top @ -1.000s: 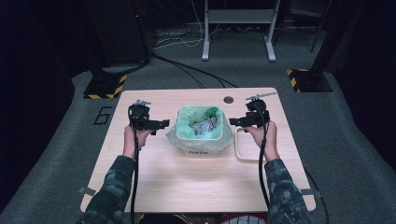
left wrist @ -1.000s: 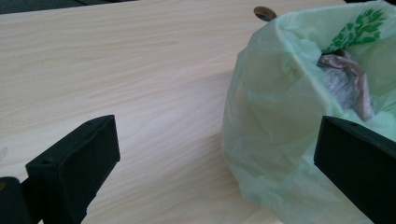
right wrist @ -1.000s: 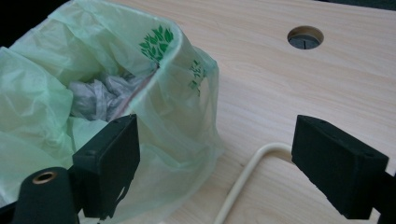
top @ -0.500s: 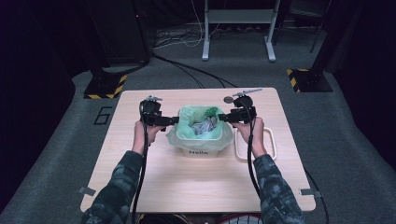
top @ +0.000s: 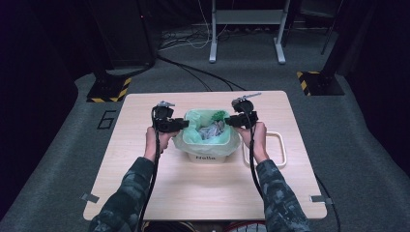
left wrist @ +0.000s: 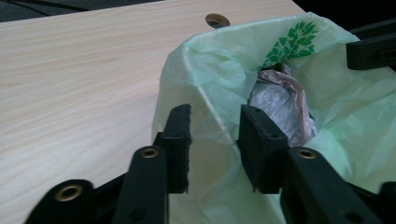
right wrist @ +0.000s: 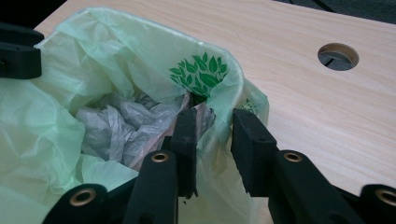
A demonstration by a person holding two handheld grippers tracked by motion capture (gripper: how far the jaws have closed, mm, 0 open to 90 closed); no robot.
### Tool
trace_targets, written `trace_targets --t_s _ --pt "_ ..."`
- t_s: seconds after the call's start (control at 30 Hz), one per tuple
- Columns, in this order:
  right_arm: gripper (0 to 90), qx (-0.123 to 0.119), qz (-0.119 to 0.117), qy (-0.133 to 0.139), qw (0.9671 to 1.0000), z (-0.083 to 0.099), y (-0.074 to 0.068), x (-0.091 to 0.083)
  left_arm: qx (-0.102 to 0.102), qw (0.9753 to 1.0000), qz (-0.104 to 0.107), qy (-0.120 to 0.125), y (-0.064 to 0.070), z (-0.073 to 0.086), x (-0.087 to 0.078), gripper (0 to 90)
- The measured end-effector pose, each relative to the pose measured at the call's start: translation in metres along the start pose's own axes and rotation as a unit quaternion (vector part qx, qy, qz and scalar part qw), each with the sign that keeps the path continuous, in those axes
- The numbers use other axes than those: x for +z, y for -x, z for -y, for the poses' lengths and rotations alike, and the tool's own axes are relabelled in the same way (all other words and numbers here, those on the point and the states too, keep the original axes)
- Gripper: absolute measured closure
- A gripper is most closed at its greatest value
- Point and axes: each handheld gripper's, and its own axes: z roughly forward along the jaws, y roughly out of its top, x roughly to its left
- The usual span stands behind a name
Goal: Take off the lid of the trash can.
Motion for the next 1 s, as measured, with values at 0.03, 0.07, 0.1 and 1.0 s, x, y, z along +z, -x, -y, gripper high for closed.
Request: trace_targets --t_s 0.03,0.07,0.1,1.0 --pt "71.7 0.001 -0.001 0.001 1.0000 0.000 0.000 0.000 -0.002 1.0000 -0.005 0.001 0.002 0.000 0.000 69.1" --pt "74.5 0.003 -0.002 0.004 1.0000 0.000 0.000 -0.001 -0.008 0.9999 -0.011 0.004 0.004 0.001 0.000 71.1" --pt "77.4 0.004 -0.006 0.012 0.9999 0.000 0.002 -0.003 -0.008 0.9999 -0.011 0.004 0.004 0.001 0.000 72.6" --pt "90.0 0.000 0.000 0.050 0.9988 -0.005 -0.008 -0.014 0.021 0.9974 -0.056 0.042 0.018 -0.005 -0.005 89.8"
